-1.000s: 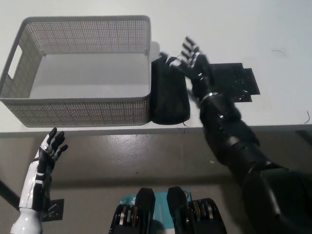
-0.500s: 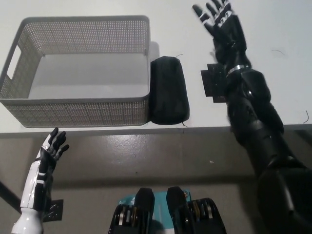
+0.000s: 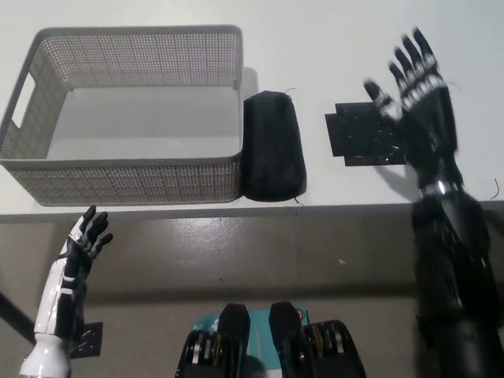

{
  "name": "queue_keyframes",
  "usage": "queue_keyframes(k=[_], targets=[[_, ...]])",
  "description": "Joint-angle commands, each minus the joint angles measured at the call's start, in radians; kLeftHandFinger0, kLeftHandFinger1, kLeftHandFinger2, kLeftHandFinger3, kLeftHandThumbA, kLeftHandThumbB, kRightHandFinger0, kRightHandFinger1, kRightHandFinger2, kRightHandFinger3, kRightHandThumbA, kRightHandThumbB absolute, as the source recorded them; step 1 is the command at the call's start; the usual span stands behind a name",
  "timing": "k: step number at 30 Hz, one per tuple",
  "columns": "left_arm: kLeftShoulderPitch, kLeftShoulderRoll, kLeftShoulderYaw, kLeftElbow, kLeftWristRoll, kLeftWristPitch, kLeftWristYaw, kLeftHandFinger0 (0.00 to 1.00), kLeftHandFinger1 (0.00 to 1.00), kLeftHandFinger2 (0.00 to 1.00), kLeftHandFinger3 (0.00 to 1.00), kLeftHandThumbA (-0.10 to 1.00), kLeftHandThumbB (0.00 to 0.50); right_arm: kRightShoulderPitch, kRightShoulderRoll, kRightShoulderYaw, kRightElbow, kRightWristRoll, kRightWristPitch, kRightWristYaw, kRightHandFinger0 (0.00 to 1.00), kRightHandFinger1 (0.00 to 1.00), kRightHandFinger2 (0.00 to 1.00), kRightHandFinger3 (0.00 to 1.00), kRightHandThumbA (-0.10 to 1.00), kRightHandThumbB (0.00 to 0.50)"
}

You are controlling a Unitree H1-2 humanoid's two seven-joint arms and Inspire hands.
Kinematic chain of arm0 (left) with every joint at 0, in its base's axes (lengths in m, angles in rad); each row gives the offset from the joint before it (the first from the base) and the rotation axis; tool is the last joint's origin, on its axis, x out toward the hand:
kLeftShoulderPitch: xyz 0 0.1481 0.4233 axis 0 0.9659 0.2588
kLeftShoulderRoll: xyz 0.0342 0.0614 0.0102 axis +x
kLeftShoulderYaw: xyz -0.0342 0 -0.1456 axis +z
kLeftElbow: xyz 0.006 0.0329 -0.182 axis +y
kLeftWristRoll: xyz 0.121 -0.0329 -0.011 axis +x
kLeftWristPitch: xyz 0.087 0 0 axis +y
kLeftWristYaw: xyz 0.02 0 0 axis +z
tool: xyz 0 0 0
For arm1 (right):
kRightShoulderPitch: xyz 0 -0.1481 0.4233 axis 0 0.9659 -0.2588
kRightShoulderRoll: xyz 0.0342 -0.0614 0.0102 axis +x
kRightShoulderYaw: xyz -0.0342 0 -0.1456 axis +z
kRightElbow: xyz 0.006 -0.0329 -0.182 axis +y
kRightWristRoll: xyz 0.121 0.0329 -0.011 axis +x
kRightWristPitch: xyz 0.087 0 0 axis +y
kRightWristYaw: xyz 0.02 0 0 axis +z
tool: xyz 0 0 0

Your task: Use the right hand to push the pencil case on the right hand side to the container on the left side

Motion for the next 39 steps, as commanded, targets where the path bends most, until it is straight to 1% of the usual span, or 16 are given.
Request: queue_keyframes(k=[1,2,5,8,9,10,11,13,17,20,23,27,30,31,33,39], targets=[[-0.084,0.025,0.019,-0.057,-0.018,-0.007,0.002,1.00,1.00,1.00,1.00,1.00,0.066,0.246,-0.082,0.097,-0.476,-0.099,0.050,0.072,1.00,1.00,1.00,1.00,1.00,0.300],[-0.087,0.023,0.019,-0.058,-0.018,0.001,0.003,1.00,1.00,1.00,1.00,1.00,0.080,0.271,-0.082,0.100,-0.487,-0.099,0.046,0.069,1.00,1.00,1.00,1.00,1.00,0.298],[-0.093,0.019,0.015,-0.064,-0.008,0.009,0.005,1.00,1.00,1.00,1.00,1.00,0.128,0.354,-0.084,0.110,-0.520,-0.092,0.061,0.060,1.00,1.00,1.00,1.00,1.00,0.333],[-0.084,0.015,0.014,-0.074,-0.020,0.018,0.001,1.00,1.00,1.00,1.00,1.00,0.139,0.397,-0.091,0.126,-0.518,-0.083,0.047,0.061,1.00,1.00,1.00,1.00,1.00,0.331],[-0.074,0.013,0.012,-0.083,-0.012,0.023,0.002,1.00,1.00,1.00,1.00,1.00,0.143,0.418,-0.101,0.141,-0.506,-0.083,0.034,0.072,1.00,1.00,1.00,1.00,1.00,0.304],[-0.068,0.011,0.010,-0.087,-0.008,0.025,0.003,1.00,1.00,1.00,1.00,1.00,0.145,0.432,-0.108,0.151,-0.505,-0.078,0.031,0.078,1.00,1.00,1.00,1.00,1.00,0.302],[-0.064,0.008,0.008,-0.090,-0.006,0.027,0.003,1.00,1.00,1.00,1.00,1.00,0.142,0.448,-0.114,0.164,-0.514,-0.080,0.051,0.076,1.00,1.00,1.00,1.00,1.00,0.289],[-0.064,0.004,0.006,-0.091,0.000,0.025,0.005,1.00,1.00,1.00,1.00,1.00,0.142,0.468,-0.121,0.187,-0.524,-0.080,0.070,0.070,1.00,1.00,1.00,1.00,1.00,0.289],[-0.064,0.001,0.002,-0.089,-0.005,0.023,0.001,1.00,1.00,1.00,1.00,1.00,0.142,0.497,-0.117,0.228,-0.524,-0.099,0.073,0.061,1.00,1.00,1.00,1.00,1.00,0.309],[-0.067,-0.001,0.001,-0.081,0.000,0.015,0.004,1.00,1.00,1.00,1.00,1.00,0.141,0.497,-0.113,0.245,-0.504,-0.096,0.075,0.057,1.00,1.00,1.00,1.00,1.00,0.297],[-0.066,-0.001,0.002,-0.080,0.002,0.013,0.004,1.00,1.00,1.00,1.00,1.00,0.140,0.492,-0.111,0.256,-0.478,-0.098,0.061,0.055,1.00,1.00,1.00,1.00,1.00,0.268],[-0.061,0.000,0.006,-0.079,0.002,0.018,0.008,1.00,1.00,1.00,1.00,1.00,0.141,0.486,-0.105,0.264,-0.466,-0.111,0.068,0.043,1.00,1.00,1.00,1.00,1.00,0.288],[-0.061,-0.001,0.009,-0.073,0.006,0.012,0.012,1.00,1.00,1.00,1.00,1.00,0.133,0.488,-0.100,0.268,-0.464,-0.109,0.072,0.044,1.00,1.00,1.00,1.00,1.00,0.288],[-0.057,-0.002,0.008,-0.075,0.004,0.013,0.010,1.00,1.00,1.00,1.00,1.00,0.138,0.495,-0.102,0.272,-0.467,-0.105,0.071,0.051,1.00,1.00,1.00,1.00,1.00,0.272],[-0.067,-0.003,0.008,-0.069,0.006,0.017,0.012,1.00,1.00,1.00,1.00,1.00,0.140,0.484,-0.103,0.274,-0.458,-0.087,0.067,0.063,1.00,1.00,1.00,1.00,1.00,0.265],[-0.059,0.009,0.012,-0.063,-0.006,0.008,0.003,1.00,1.00,1.00,1.00,1.00,0.105,0.470,-0.092,0.272,-0.442,-0.084,0.068,0.051,1.00,1.00,1.00,1.00,1.00,0.296]])
